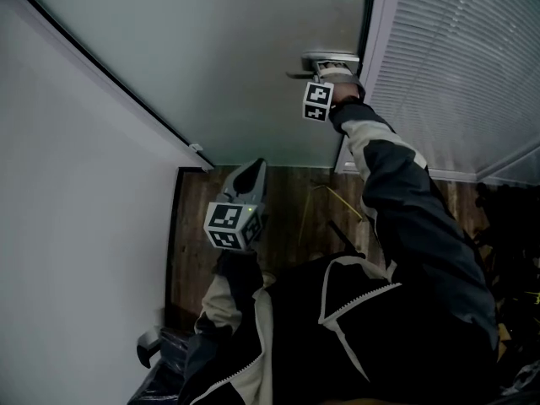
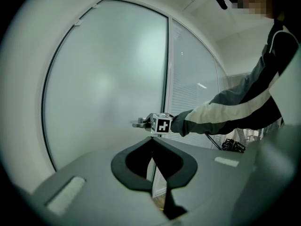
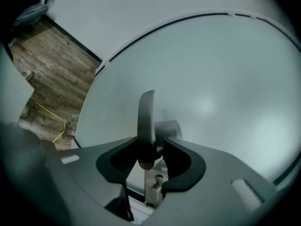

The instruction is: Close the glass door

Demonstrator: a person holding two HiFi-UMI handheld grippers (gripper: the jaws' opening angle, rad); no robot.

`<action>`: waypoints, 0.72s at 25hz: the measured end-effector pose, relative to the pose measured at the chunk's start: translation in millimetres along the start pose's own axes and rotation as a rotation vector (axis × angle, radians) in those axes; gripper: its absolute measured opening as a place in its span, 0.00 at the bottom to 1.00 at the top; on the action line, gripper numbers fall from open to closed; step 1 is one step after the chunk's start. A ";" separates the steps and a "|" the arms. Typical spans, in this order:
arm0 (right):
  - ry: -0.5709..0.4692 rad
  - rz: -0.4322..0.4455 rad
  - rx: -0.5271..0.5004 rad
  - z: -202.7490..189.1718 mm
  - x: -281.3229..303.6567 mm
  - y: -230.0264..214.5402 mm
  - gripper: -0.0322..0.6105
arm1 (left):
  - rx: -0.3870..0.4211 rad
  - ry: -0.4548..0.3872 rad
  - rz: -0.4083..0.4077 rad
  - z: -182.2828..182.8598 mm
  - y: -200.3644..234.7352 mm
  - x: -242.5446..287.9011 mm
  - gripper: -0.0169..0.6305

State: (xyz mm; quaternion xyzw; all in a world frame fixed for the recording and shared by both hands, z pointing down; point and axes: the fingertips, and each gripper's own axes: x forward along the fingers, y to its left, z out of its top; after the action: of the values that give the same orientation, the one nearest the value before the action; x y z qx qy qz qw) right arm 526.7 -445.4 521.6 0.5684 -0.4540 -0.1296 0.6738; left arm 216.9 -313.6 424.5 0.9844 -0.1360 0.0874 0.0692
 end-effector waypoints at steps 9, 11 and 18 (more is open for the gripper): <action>-0.237 0.101 0.433 25.0 -84.7 8.3 0.24 | -0.020 -0.072 -0.015 22.4 13.4 24.5 0.04; -0.339 0.140 0.636 33.0 -121.7 2.9 0.14 | -0.013 -0.082 -0.019 28.3 14.8 34.8 0.04; -0.624 0.198 1.112 42.2 -233.4 -7.6 0.06 | 0.002 -0.124 -0.011 50.4 7.8 70.3 0.03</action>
State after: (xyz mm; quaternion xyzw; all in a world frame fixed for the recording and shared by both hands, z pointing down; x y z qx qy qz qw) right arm 367.9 -313.9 404.0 0.7237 -0.6783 0.0284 0.1237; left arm 289.1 -347.1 389.6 0.9887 -0.1346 0.0261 0.0602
